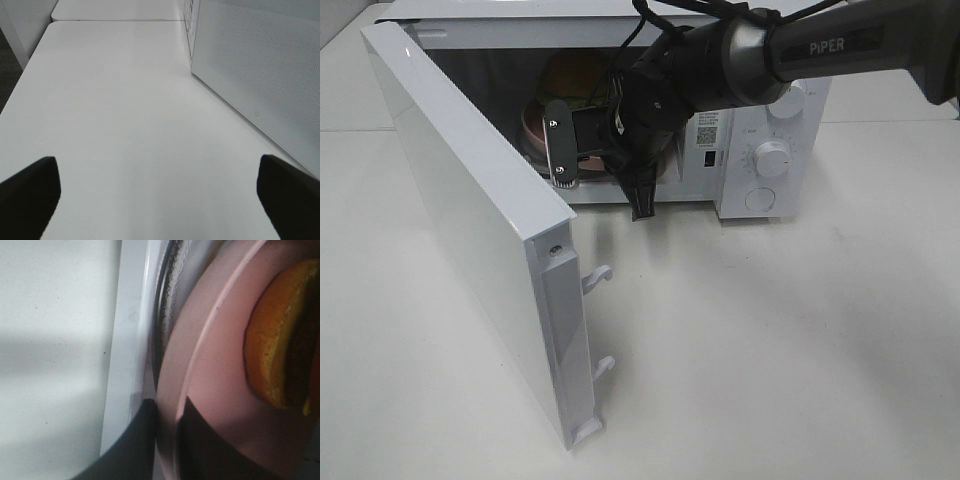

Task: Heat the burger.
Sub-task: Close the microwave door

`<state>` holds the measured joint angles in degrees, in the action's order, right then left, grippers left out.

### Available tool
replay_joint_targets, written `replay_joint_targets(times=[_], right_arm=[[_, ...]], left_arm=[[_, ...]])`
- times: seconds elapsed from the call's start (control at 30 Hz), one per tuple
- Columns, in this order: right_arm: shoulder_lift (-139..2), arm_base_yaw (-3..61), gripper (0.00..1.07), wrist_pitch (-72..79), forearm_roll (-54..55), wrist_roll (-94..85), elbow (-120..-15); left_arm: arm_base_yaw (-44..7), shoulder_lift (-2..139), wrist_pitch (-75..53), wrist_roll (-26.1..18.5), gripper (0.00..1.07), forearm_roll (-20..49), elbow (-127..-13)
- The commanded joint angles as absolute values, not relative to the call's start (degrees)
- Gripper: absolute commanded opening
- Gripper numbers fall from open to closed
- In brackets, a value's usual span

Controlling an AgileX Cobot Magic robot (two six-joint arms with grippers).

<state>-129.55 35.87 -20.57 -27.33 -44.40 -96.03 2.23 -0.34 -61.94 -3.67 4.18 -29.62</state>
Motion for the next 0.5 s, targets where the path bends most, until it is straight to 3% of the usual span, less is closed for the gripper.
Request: replay_joint_targets(times=[0.03,0.1,0.3,0.5], right_arm=[[-128.63,35.47,0.15,-18.22,-28.25,-41.14,-97.23],[-128.63,35.47,0.18,-18.74,-28.25,-40.34,-97.23],[-128.46,35.47,0.42,-21.26,-28.25,-38.39,-97.23],[-127.31,35.52,0.55,-21.94,-27.44,-38.33,-97.17]], left_arm=[[2.35,-1.15,-61.31,-3.55,1.0,4.64,-29.56],[2.35,-1.15,-61.31,-3.55,1.0,4.64,-29.56],[2.35,-1.15,-61.31,-3.55,1.0,4.64,-29.56],[2.35,-1.15,-61.31,-3.55,1.0,4.64,-29.56]])
